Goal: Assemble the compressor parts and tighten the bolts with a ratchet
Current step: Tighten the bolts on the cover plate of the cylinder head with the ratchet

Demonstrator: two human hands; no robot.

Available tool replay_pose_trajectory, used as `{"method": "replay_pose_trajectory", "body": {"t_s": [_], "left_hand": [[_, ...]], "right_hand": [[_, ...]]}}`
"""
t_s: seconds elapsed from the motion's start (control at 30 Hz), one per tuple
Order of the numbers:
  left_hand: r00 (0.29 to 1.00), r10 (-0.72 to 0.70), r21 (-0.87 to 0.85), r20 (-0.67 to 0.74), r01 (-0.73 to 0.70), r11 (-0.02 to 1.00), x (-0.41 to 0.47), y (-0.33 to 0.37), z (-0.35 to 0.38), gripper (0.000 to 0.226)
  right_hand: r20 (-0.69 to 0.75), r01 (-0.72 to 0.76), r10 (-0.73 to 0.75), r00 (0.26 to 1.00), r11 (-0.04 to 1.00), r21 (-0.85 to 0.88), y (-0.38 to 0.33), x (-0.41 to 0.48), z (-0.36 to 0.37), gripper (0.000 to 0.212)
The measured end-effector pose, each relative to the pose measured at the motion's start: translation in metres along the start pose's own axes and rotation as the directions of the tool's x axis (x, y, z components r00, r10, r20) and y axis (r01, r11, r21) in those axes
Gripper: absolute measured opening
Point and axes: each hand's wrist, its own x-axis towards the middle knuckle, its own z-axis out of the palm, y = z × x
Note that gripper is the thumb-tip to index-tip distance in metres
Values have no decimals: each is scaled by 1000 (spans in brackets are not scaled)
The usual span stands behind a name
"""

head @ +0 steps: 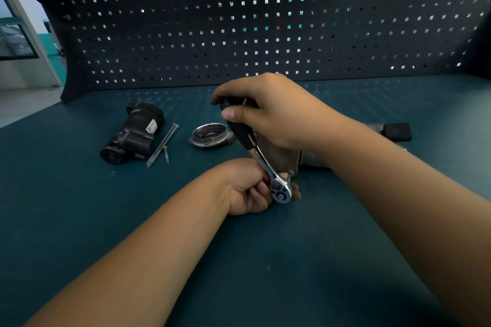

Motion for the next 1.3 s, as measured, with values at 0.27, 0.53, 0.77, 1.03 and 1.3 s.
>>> {"method": "replay_pose_trajectory", "body": {"t_s": [0.27,0.53,0.77,1.03,1.3], "left_hand": [[999,44,-23,-13,-45,999,1,-3,2,22],[999,49,-31,-24,-50,998,3,-2,4,21],[998,12,-40,-55,-15,999,5,0,2,31],[997,33,-54,-70,-37,998,7,-3,3,17],[997,39,-95,-62,-45,994,6,-4,3,23]], "right_hand": [[51,20,-20,998,1000,-1,-2,0,-2,25],[64,33,-34,997,999,19,0,1,6,29],[9,-14,14,1000,1000,12,12,-2,-22,16],[-31,-31,25,999,978,-209,16,-48,-70,28],[-171,-235,189,967,921,-312,37,-131,-71,25]]}}
